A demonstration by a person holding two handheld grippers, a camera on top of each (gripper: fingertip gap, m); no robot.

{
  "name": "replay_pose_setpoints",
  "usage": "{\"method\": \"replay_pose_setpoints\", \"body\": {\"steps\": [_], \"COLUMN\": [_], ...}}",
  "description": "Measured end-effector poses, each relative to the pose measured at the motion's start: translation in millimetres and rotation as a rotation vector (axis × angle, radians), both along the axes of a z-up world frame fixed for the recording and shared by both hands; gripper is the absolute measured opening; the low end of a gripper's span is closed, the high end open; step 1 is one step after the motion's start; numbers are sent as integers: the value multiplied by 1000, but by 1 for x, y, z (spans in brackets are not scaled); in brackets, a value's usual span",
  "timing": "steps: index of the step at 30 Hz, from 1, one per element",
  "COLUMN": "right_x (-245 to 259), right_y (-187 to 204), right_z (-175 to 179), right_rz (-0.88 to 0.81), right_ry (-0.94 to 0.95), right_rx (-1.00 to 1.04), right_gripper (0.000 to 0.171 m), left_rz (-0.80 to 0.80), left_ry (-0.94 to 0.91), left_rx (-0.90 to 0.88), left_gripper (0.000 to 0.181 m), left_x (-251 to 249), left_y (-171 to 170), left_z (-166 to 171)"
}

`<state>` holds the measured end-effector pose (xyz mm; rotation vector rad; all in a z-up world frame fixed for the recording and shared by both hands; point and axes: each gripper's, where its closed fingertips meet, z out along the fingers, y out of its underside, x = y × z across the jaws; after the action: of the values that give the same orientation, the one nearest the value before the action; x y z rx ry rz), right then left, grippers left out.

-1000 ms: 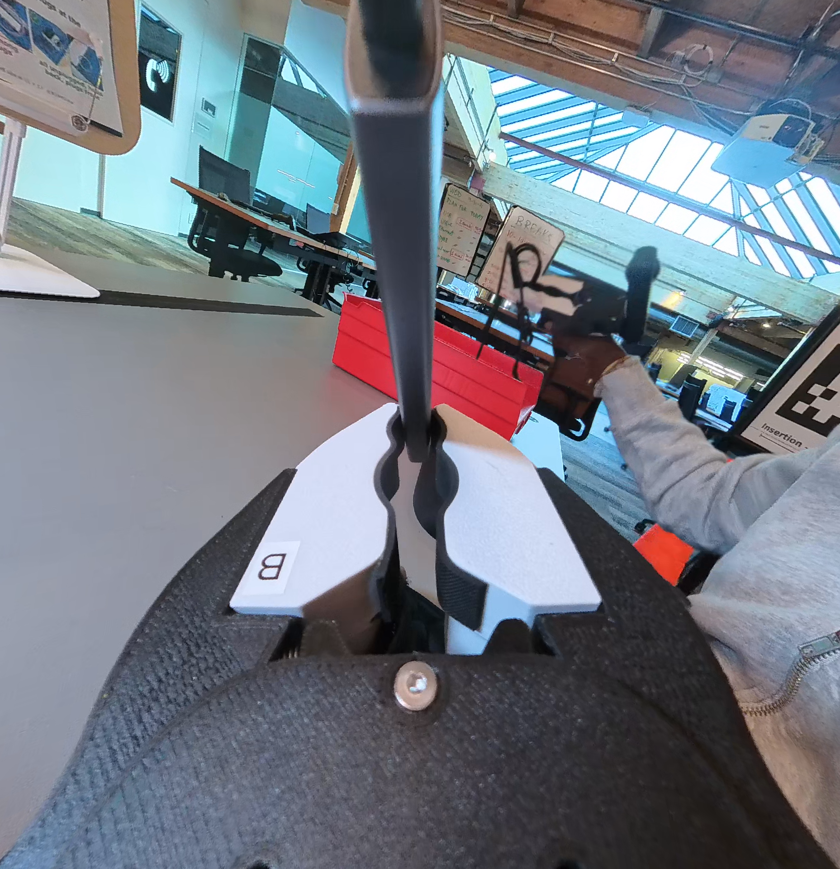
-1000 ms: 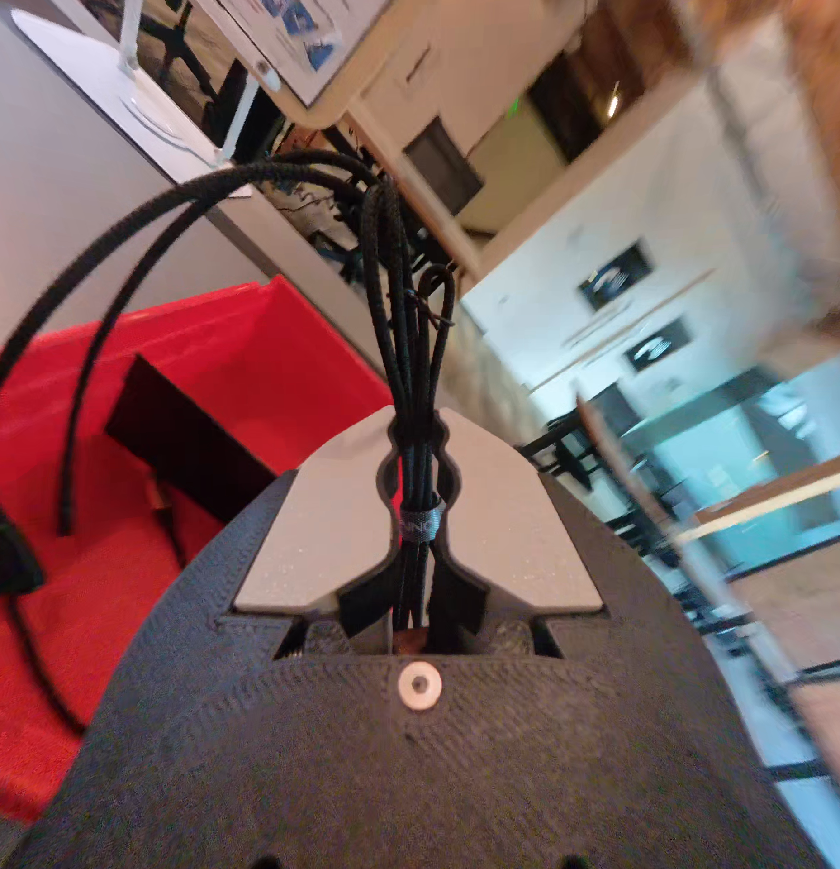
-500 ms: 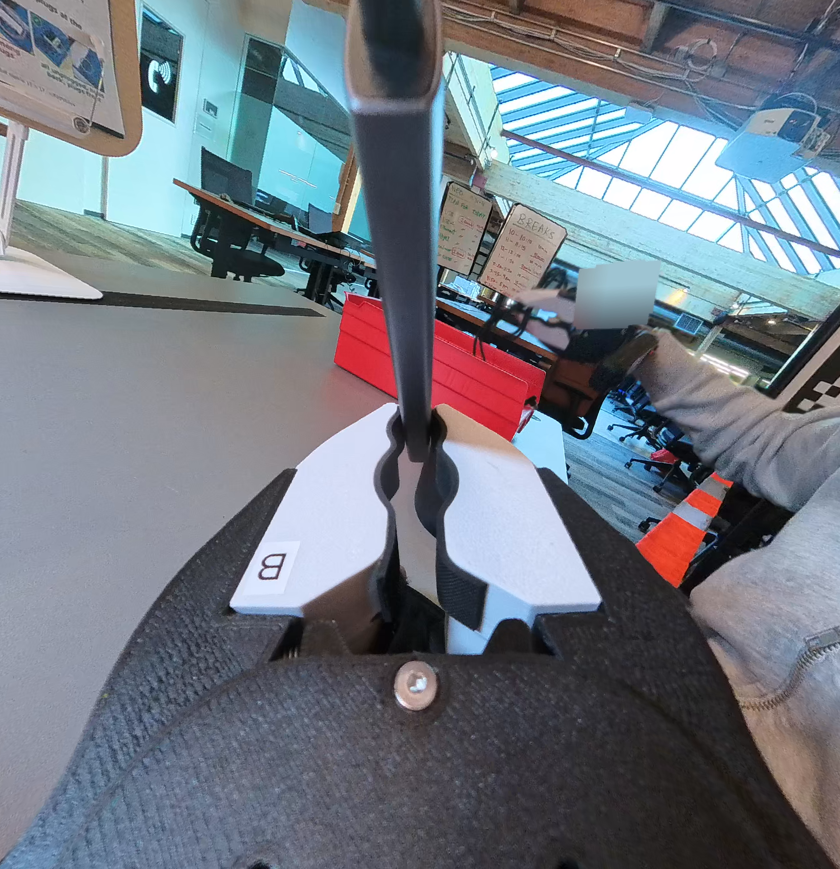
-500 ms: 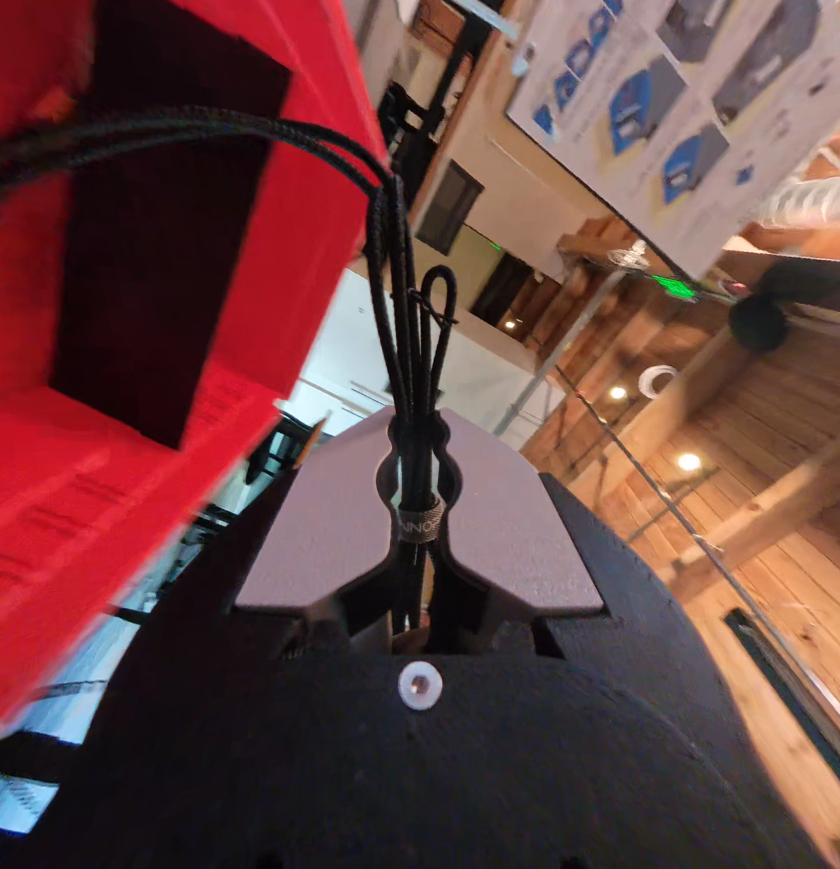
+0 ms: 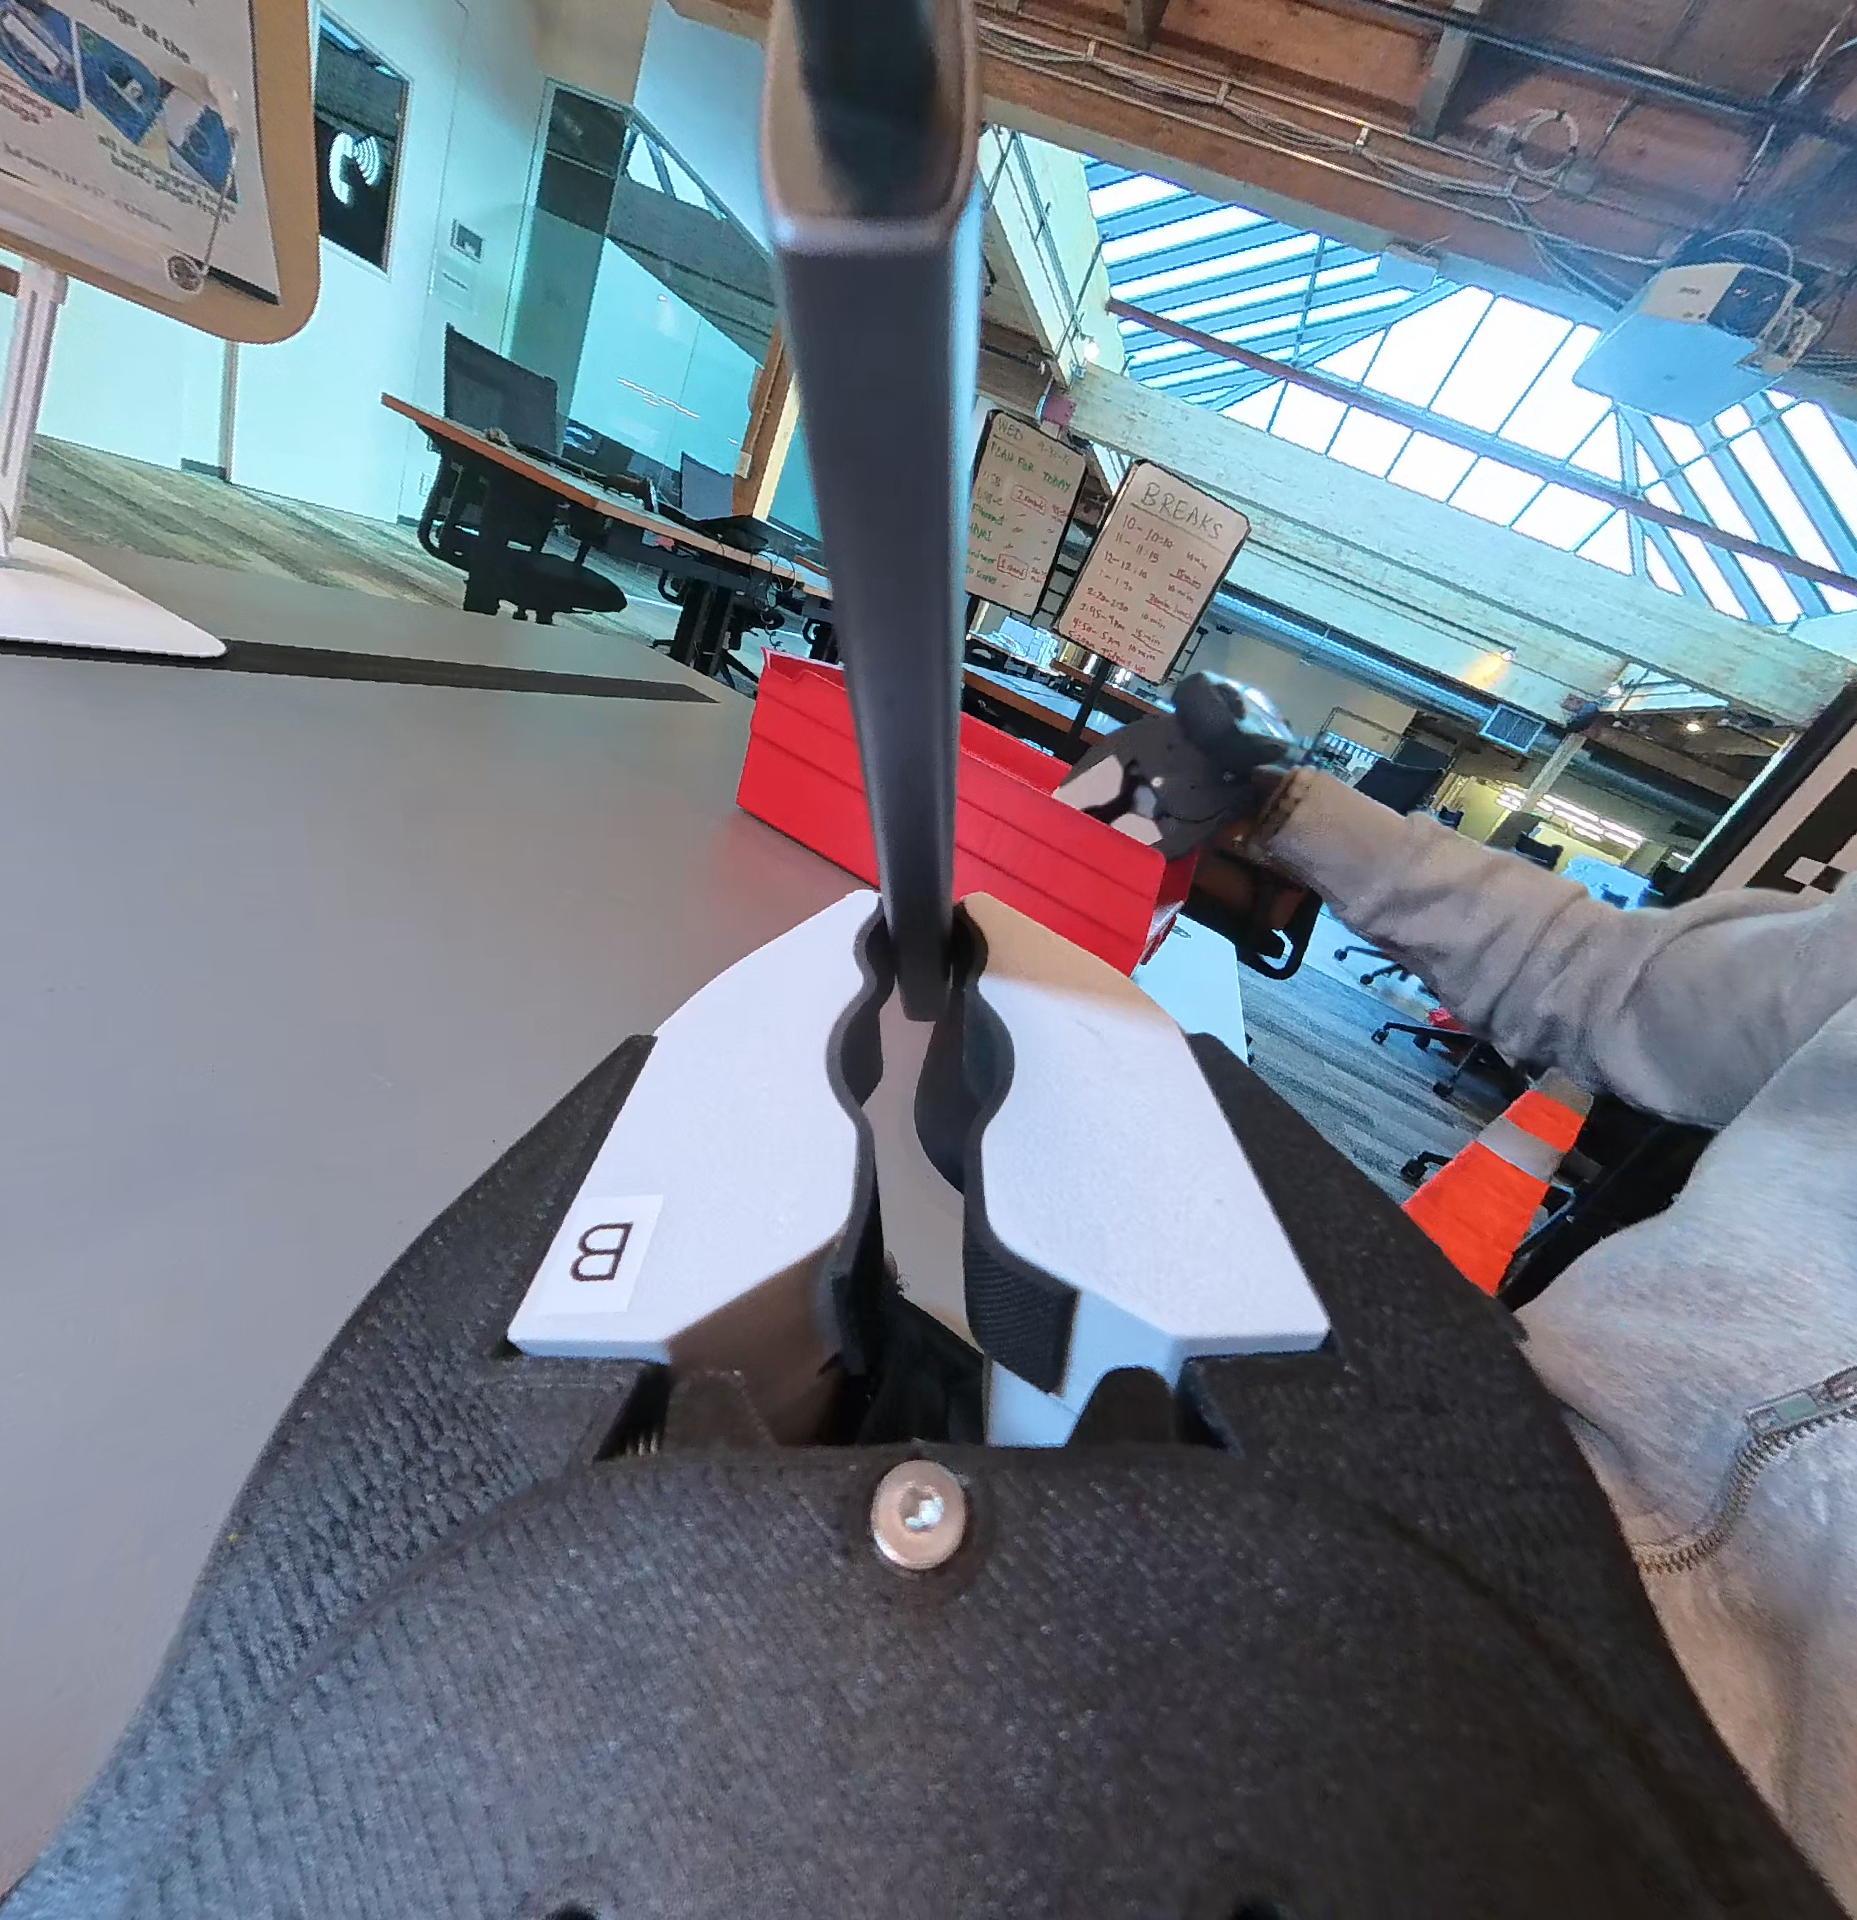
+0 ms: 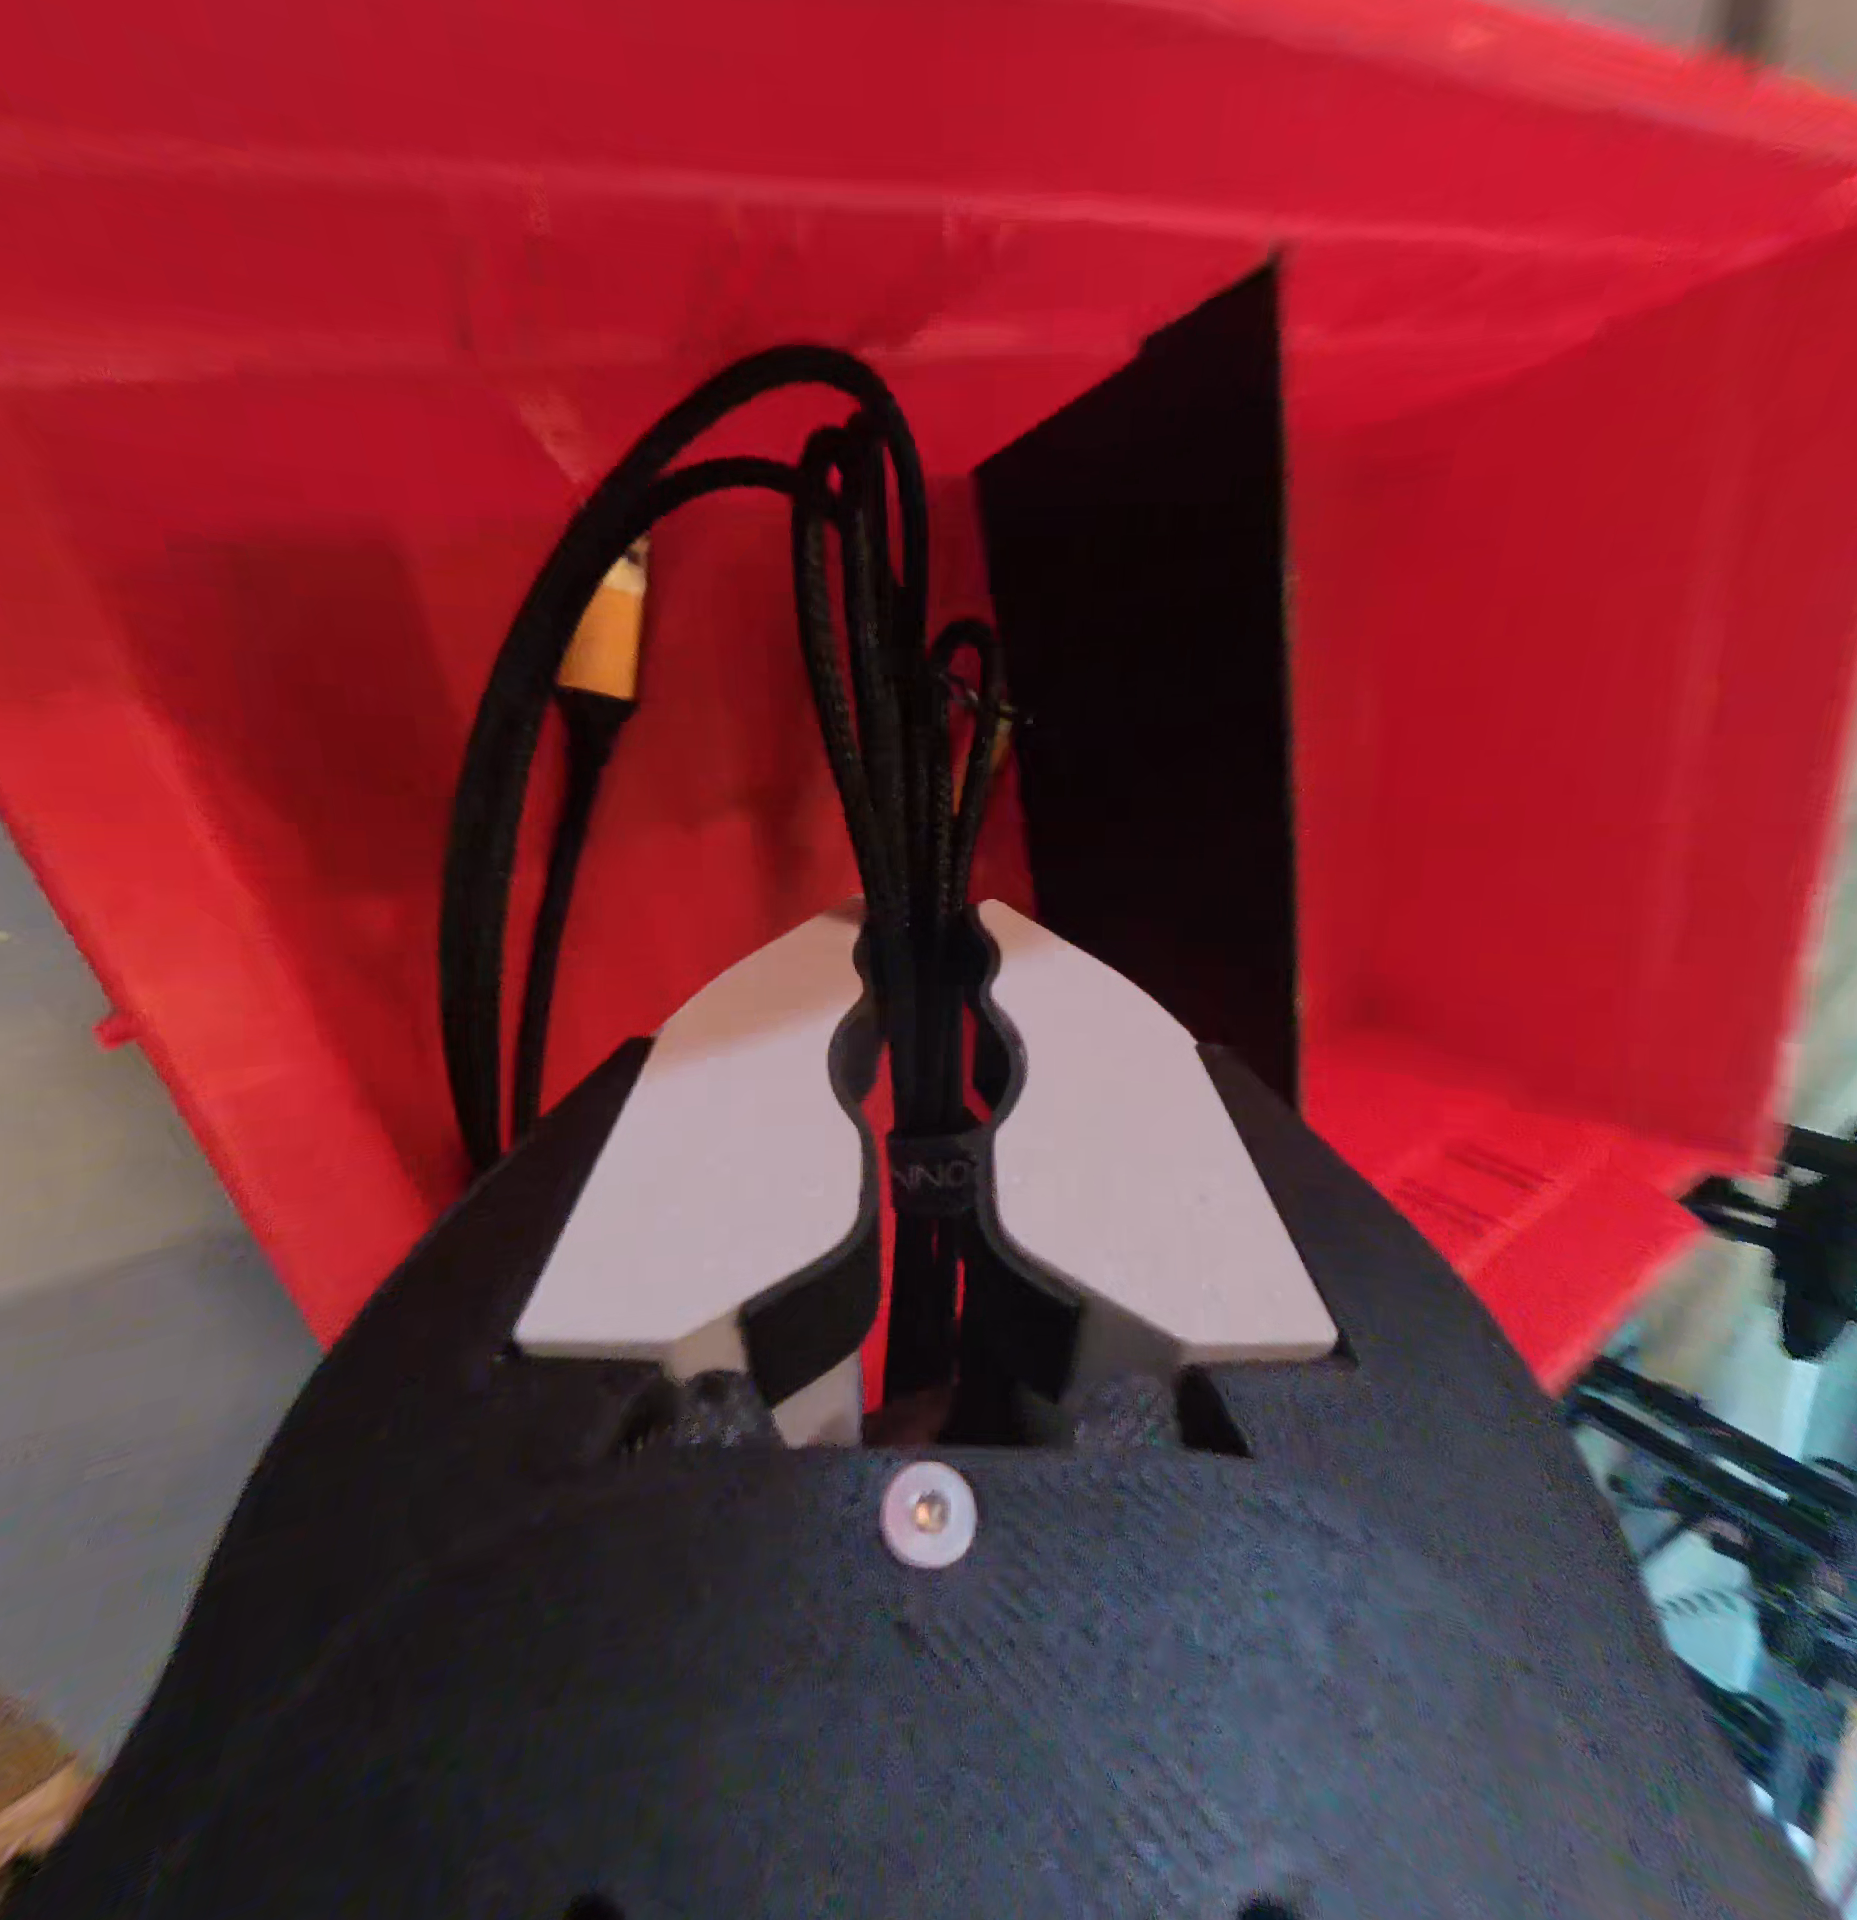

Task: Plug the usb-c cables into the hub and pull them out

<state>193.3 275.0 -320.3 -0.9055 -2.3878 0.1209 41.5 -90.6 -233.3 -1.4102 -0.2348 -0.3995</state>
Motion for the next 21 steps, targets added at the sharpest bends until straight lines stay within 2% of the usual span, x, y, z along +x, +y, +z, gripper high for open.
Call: {"method": "replay_pose_setpoints", "body": {"steps": [4,6,9,11,15,17,18,20,21], "right_x": [2,-1,-5,-7,-20,-28,-32,-40,-45], "right_y": [-1,-2,-3,1,-3,-39,-68,-143,-182], "right_z": [-31,-23,5,31,104,146,163,184,186], "right_rz": [-22,-48,-119,-155,-351,-395,-363,-171,-63], "right_ry": [-173,-173,-124,-34,327,584,692,801,795], "right_rx": [-65,-94,-147,-153,-280,-485,-628,-924,-1038], "right_gripper": [15,29,48,54,55,50,46,43,42], "left_rz": [0,0,-3,-4,-3,-3,-2,-4,-7], "left_ry": [1,-3,-6,-4,5,7,10,21,28], "left_rx": [2,5,8,7,1,-6,-9,-16,-19], "left_gripper": [11,11,11,11,11,11,11,11,11], "left_x": [0,0,0,0,1,1,1,3,4], "left_y": [0,-1,-1,-1,0,0,1,1,2], "left_z": [0,0,1,1,0,-1,-1,-2,-2]}}
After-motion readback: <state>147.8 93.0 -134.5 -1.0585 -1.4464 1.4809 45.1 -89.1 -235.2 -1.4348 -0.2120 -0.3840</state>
